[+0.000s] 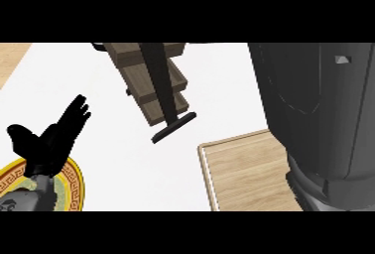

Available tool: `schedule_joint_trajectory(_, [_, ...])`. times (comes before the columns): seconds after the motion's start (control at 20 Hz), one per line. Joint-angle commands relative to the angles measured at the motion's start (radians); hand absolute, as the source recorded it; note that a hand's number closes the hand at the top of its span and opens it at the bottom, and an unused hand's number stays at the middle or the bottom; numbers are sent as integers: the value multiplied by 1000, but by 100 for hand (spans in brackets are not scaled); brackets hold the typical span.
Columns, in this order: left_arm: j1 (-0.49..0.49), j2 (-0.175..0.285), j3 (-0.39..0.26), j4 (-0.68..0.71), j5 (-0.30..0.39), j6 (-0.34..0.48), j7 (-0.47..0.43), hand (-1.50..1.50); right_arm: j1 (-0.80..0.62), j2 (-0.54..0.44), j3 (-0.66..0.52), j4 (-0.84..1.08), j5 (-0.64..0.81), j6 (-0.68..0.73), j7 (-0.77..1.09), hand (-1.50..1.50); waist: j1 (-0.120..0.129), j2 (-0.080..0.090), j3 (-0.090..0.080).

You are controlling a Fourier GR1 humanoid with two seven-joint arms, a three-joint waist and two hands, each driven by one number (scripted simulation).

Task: Pick the lemon from the tray and place it in the tiered basket

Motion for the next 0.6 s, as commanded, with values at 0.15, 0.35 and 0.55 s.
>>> schedule_joint_trajectory(0.15, [37,11,19,-36,0,11,18,0,14,2,-15,-312,83,242,201,-150,-26,-16,2])
schedule_joint_trajectory(0.35, [18,-2,25,-1,5,10,8,0,27,2,14,-470,76,390,184,-150,-33,-11,1])
schedule_joint_trajectory(0.55, [81,-11,3,-50,-11,12,-4,0,48,2,7,-618,80,539,136,-150,-28,-15,1])
